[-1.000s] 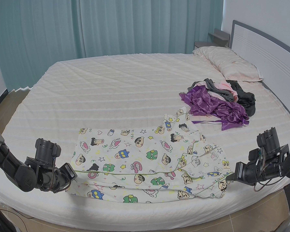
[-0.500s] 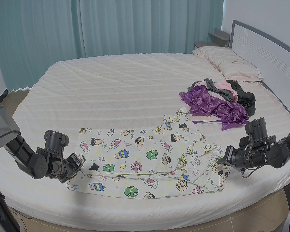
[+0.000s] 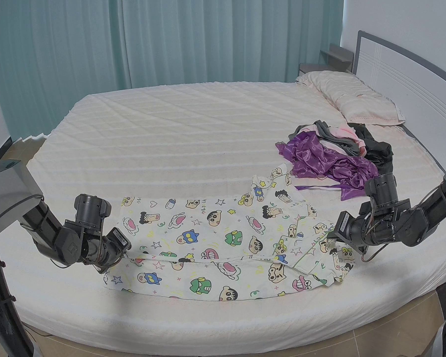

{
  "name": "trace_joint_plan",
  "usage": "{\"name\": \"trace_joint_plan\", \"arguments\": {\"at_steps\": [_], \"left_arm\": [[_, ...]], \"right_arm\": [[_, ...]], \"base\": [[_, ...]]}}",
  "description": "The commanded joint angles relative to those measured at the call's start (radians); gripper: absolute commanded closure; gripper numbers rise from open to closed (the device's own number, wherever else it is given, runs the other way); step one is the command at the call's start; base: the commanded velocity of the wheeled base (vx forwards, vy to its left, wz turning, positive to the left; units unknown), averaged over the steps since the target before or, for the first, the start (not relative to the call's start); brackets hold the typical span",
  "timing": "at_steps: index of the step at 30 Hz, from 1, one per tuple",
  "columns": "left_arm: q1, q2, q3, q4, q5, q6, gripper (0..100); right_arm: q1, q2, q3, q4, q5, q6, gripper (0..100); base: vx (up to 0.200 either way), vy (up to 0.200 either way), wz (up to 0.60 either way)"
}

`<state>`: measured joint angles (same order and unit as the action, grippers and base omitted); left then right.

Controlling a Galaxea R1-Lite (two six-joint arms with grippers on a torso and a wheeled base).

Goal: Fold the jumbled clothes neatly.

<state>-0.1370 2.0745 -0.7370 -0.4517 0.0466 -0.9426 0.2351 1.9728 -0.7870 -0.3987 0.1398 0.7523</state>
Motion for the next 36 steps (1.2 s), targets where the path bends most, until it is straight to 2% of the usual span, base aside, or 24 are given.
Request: {"name": "trace_joint_plan", "arguments": {"at_steps": [1,18,19,23,26,27,28,30,33,36], "left_arm": [[0.004,0.024,-0.013,0.001,0.001,-0.002,100],[0.005,0.069,-0.062,-0.002,0.002,-0.013,100],[0.005,0.069,-0.062,-0.001,0.004,-0.015,0],[0.005,0.056,-0.051,-0.001,0.006,-0.028,0],[0.025,-0.004,-0.021,-0.001,-0.001,-0.048,0],[0.025,-0.004,-0.021,-0.001,-0.001,-0.048,0],[0.043,-0.047,-0.001,-0.001,-0.007,-0.051,0],[0.053,-0.066,0.011,-0.001,-0.013,-0.051,0],[0.074,-0.123,0.047,-0.002,-0.048,-0.056,0],[0.089,-0.175,0.08,-0.004,-0.106,-0.093,0]], "right_arm": [[-0.002,0.044,-0.031,0.0,0.001,0.004,100],[-0.005,0.103,-0.1,0.0,0.001,0.012,100],[-0.005,0.103,-0.098,0.0,0.001,0.01,0],[-0.014,0.083,-0.084,0.0,0.0,0.035,0],[-0.014,0.029,-0.081,0.004,-0.04,0.127,0],[-0.014,0.029,-0.081,0.004,-0.04,0.127,0],[-0.008,0.006,-0.084,0.004,-0.075,0.186,0],[-0.007,-0.006,-0.084,0.004,-0.097,0.213,0],[0.0,-0.037,-0.081,0.012,-0.126,0.246,0],[0.046,-0.069,-0.049,0.015,-0.135,0.278,0]], "base": [[0.0,0.0,0.0],[0.0,0.0,0.0],[0.0,0.0,0.0],[0.0,0.0,0.0],[0.0,0.0,0.0],[0.0,0.0,0.0],[0.0,0.0,0.0],[0.0,0.0,0.0],[0.0,0.0,0.0],[0.0,0.0,0.0]]}}
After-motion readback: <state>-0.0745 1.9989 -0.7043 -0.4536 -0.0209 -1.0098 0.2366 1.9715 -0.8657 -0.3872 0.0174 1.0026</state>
